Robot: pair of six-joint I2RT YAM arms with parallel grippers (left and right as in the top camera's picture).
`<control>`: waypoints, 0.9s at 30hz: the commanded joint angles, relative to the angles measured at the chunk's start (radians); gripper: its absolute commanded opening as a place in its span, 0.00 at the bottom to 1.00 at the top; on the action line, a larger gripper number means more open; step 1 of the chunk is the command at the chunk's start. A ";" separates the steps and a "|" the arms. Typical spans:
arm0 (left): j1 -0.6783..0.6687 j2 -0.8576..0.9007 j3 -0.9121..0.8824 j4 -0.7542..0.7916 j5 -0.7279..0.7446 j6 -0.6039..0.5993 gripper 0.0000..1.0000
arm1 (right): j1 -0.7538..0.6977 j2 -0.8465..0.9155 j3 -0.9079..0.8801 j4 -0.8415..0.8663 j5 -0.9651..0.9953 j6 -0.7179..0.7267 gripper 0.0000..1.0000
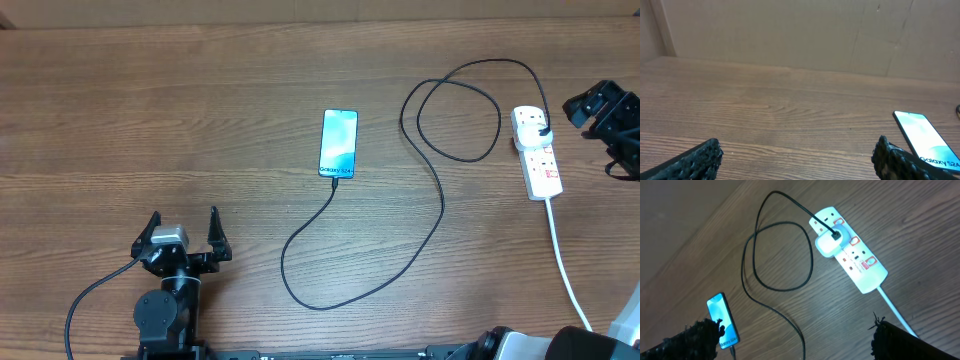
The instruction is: Plug charger to phone and switch on socket
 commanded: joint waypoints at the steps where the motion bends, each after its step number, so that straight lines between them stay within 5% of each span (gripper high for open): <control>1: 0.011 -0.010 -0.003 0.000 0.010 0.019 1.00 | 0.003 -0.010 0.008 0.019 0.004 0.000 1.00; 11: 0.011 -0.010 -0.003 0.000 0.011 0.019 1.00 | 0.238 -0.272 -0.311 0.488 0.002 0.000 1.00; 27: 0.011 -0.010 -0.003 0.000 0.011 0.019 1.00 | 0.533 -0.824 -1.301 1.554 0.131 -0.001 1.00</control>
